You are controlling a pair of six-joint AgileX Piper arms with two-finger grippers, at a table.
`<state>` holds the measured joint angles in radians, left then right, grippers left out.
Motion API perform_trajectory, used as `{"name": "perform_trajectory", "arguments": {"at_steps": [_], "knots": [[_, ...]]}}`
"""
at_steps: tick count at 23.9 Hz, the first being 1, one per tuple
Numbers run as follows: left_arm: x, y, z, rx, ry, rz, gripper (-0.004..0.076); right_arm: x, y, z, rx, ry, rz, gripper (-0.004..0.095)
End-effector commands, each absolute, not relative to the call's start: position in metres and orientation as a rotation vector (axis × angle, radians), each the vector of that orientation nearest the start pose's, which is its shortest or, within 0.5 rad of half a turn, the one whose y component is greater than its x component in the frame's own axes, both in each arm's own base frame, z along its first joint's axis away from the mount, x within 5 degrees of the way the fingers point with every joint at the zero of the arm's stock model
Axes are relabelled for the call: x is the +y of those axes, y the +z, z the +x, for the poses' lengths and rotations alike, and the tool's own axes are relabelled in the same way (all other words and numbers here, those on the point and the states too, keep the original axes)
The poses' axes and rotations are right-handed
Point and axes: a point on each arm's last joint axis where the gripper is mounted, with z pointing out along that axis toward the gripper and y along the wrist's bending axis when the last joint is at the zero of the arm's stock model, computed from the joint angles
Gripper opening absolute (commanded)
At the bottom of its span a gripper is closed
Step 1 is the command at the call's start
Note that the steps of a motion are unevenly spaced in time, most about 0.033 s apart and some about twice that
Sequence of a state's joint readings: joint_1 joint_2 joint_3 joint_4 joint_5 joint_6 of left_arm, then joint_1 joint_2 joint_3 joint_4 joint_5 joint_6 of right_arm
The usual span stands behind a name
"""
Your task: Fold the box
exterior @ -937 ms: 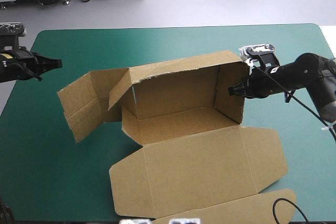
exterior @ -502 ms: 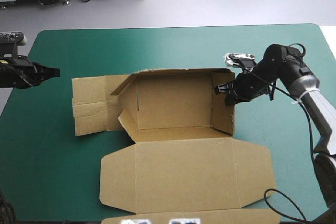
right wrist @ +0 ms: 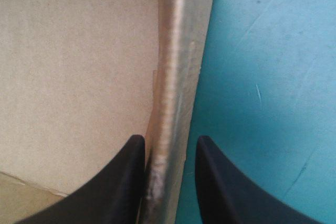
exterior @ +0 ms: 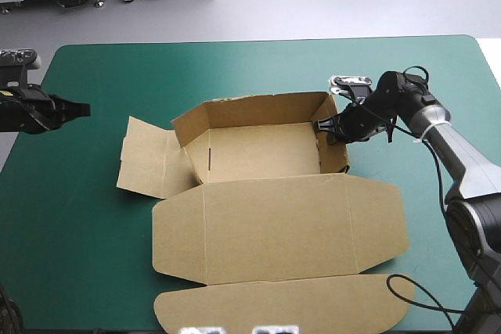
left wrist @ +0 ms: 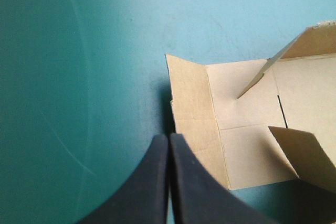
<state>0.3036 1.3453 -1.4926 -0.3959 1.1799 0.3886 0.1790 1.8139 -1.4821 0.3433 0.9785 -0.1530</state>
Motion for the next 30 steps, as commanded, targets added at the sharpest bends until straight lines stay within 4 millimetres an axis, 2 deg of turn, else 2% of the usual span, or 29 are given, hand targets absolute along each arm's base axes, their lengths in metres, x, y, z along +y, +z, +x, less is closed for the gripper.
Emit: {"name": "perform_trajectory", "arguments": {"at_steps": [1,2,3,4,5,6,7,8,12,15,17,19,21,23,25,29,30], "knots": [[0.045,0.437,0.257,2.322,-0.217,0.060,-0.0009,0.091,0.325,0.373,2.652,0.401,-0.345,0.0335],[0.045,0.436,0.257,2.323,-0.218,0.060,-0.0009,0.090,0.337,0.372,2.654,0.382,-0.354,0.0335],[0.045,0.434,0.257,2.330,-0.220,0.061,-0.0009,0.087,0.360,0.370,2.644,0.355,-0.344,0.0334],[0.045,0.432,0.258,2.334,-0.222,0.057,-0.0009,0.086,0.374,0.369,2.626,0.337,-0.353,0.0334],[0.045,0.427,0.259,2.343,-0.226,0.051,-0.0009,0.085,0.401,0.367,2.547,0.324,-0.334,0.0334],[0.045,0.425,0.259,2.351,-0.230,0.049,-0.0009,0.084,0.415,0.364,2.501,0.328,-0.318,0.0334],[0.046,0.421,0.260,2.364,-0.235,0.048,-0.0009,0.083,0.443,0.355,2.411,0.329,-0.320,0.0334],[0.046,0.420,0.260,2.371,-0.239,0.048,-0.0009,0.081,0.461,0.345,2.354,0.330,-0.316,0.0335],[0.042,0.421,0.261,2.348,-0.303,0.052,-0.0009,0.076,0.483,0.316,2.311,0.366,-0.231,0.0335],[0.039,0.423,0.262,2.324,-0.340,0.075,-0.0009,0.073,0.485,0.297,2.312,0.366,-0.231,0.0334],[0.037,0.424,0.262,2.317,-0.355,0.079,-0.0009,0.071,0.483,0.292,2.318,0.352,-0.249,0.0334],[0.037,0.424,0.262,2.311,-0.369,0.080,-0.0009,0.070,0.484,0.296,2.274,0.305,-0.293,0.0334],[0.037,0.424,0.262,2.311,-0.369,0.080,-0.0009,0.072,0.482,0.300,2.279,0.347,-0.235,0.0334],[0.036,0.424,0.262,2.317,-0.370,0.083,-0.0009,0.074,0.475,0.305,2.308,0.357,-0.264,0.0334],[0.036,0.424,0.262,2.317,-0.370,0.083,-0.0009,0.078,0.457,0.316,2.383,0.341,-0.352,0.0334],[0.035,0.423,0.261,2.327,-0.377,0.089,-0.0009,0.087,0.418,0.340,2.495,0.408,-0.390,0.0334],[0.035,0.423,0.261,2.327,-0.377,0.090,-0.0009,0.088,0.399,0.352,2.553,0.403,-0.388,0.0334]]}}
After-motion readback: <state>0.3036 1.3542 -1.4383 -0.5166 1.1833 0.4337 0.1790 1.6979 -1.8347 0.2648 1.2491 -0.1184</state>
